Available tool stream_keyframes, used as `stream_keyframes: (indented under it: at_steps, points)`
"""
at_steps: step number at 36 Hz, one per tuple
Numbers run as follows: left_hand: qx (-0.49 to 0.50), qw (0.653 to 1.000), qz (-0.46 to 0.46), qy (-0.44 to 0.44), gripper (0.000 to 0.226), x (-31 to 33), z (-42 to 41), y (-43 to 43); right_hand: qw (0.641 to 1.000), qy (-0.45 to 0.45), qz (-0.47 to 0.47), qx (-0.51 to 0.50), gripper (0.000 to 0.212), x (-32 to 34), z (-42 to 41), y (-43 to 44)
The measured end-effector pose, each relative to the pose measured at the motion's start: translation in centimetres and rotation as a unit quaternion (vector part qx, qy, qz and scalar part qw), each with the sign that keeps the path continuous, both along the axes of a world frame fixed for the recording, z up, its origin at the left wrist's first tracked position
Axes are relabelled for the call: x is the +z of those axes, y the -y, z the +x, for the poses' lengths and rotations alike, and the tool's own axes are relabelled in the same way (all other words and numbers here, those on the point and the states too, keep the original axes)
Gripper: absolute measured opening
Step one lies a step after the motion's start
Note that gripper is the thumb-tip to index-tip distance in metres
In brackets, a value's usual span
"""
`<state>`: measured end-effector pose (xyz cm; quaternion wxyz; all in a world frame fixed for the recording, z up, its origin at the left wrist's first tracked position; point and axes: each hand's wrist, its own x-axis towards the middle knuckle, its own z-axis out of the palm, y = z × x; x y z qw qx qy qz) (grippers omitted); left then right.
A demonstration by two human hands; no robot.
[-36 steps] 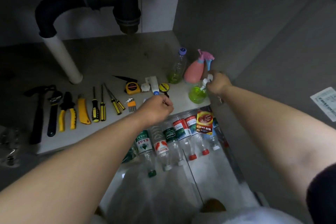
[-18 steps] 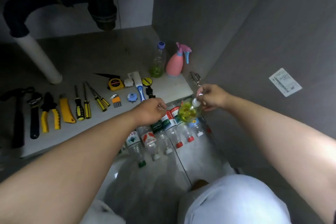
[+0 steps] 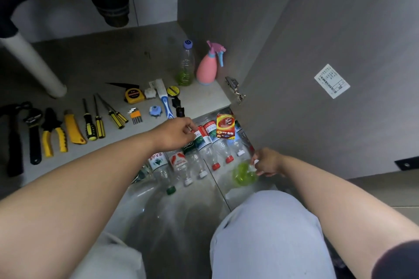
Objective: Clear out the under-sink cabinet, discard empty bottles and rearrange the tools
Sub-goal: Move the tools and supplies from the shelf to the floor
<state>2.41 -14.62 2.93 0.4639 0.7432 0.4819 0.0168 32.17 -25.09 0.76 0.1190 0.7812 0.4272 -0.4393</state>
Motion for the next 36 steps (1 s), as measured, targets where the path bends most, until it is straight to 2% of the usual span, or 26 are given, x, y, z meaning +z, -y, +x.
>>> stream_keyframes:
  at_steps: [7,13,17,21,24,26,27,29,31,36]
  points:
    - [0.004,1.000,-0.011,-0.005,0.027,-0.6,0.1,-0.4,0.994,0.089,0.020,0.059,0.039,-1.5,0.3,-0.4]
    - [0.019,1.000,-0.016,0.006,0.024,-0.8,0.0,-0.7,0.990,0.120,0.012,0.075,0.038,-1.3,0.3,-0.8]
    - [0.028,1.000,-0.009,0.009,0.024,-0.5,-0.3,-1.0,0.983,0.132,-0.025,0.123,0.047,-0.1,0.1,-1.6]
    - [0.064,0.998,0.011,0.018,0.021,-0.2,-0.9,-1.7,0.972,0.123,-0.042,0.196,0.033,1.9,-0.8,-4.1]
    - [0.105,0.994,0.022,0.033,0.020,-0.1,-1.7,-2.4,0.974,0.064,0.018,0.216,0.012,3.6,-2.2,-7.3]
    - [0.141,0.988,0.032,0.045,0.016,-0.3,-2.3,-2.8,0.976,0.027,0.099,0.193,0.011,4.5,-3.3,-10.0]
    - [0.159,0.985,0.038,0.049,0.014,-0.3,-2.5,-2.9,0.973,0.014,0.136,0.184,0.014,4.8,-3.8,-11.2]
    - [0.194,0.978,0.053,0.055,0.012,-0.4,-3.1,-3.5,0.963,0.014,0.196,0.186,0.042,5.1,-5.1,-14.4]
    - [0.227,0.970,0.059,0.068,0.012,-0.5,-3.5,-3.9,0.947,0.028,0.249,0.199,0.058,5.4,-6.6,-17.5]
    - [0.292,0.950,0.056,0.093,0.018,-1.0,-4.6,-5.4,0.924,0.011,0.337,0.177,0.075,5.5,-10.6,-24.9]
